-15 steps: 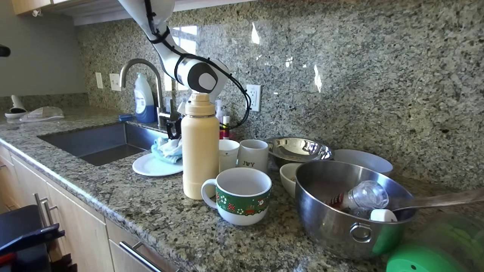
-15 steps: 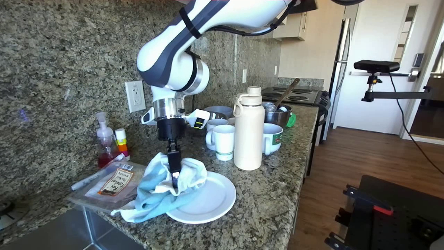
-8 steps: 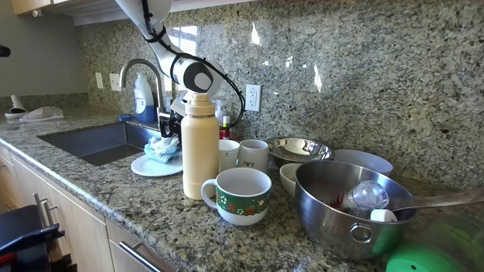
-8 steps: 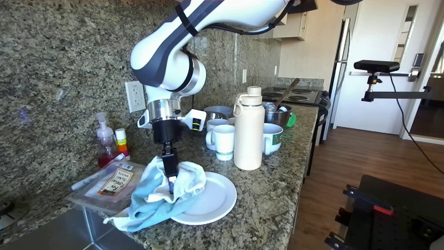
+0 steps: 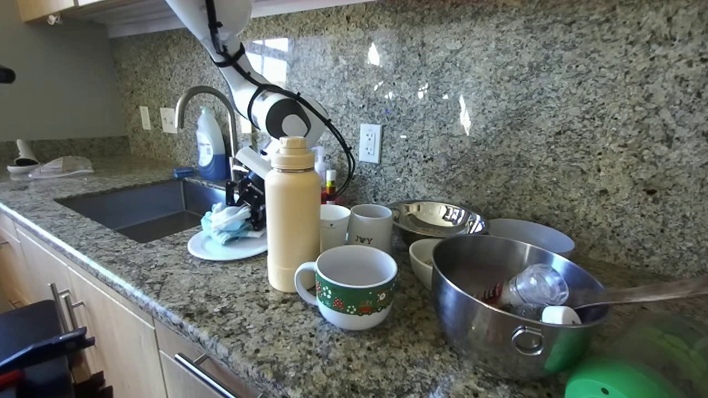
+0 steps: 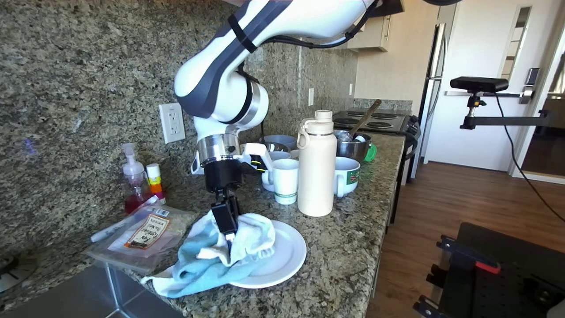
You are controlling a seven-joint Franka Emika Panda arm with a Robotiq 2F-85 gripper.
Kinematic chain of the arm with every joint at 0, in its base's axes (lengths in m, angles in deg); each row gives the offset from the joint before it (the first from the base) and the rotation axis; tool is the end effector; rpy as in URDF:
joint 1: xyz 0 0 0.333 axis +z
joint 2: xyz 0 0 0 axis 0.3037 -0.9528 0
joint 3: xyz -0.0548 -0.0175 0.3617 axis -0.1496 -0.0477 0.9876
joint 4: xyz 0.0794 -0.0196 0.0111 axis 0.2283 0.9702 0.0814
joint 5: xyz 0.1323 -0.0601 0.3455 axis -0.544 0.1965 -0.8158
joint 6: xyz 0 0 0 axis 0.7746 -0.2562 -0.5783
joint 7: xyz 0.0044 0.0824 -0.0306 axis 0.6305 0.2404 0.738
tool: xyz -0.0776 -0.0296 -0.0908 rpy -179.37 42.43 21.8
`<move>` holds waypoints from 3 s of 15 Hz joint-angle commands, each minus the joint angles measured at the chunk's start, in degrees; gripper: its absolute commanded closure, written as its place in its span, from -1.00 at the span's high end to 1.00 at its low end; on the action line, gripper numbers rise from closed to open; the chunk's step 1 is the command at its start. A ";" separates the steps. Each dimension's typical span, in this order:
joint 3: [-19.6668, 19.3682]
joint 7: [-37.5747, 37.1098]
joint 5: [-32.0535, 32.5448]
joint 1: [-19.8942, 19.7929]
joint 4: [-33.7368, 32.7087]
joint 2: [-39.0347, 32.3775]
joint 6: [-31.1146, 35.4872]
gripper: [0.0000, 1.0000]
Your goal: Use the towel to wipe the plate
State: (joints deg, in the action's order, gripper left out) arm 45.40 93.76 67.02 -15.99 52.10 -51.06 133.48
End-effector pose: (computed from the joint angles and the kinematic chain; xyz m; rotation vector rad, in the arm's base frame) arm 0.6123 0.1814 0.2067 -2.4214 -0.9126 0.5620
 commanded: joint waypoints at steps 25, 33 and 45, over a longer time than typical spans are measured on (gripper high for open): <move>-2.88 -7.72 5.97 0.19 -0.93 1.34 -4.04 -0.97; -7.94 -20.85 18.05 5.49 -0.12 1.88 9.86 -0.97; 0.80 -2.64 5.42 -3.12 -2.18 -1.03 3.96 -0.97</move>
State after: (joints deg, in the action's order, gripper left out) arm 46.69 93.31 74.13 -19.00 50.74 -51.60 143.75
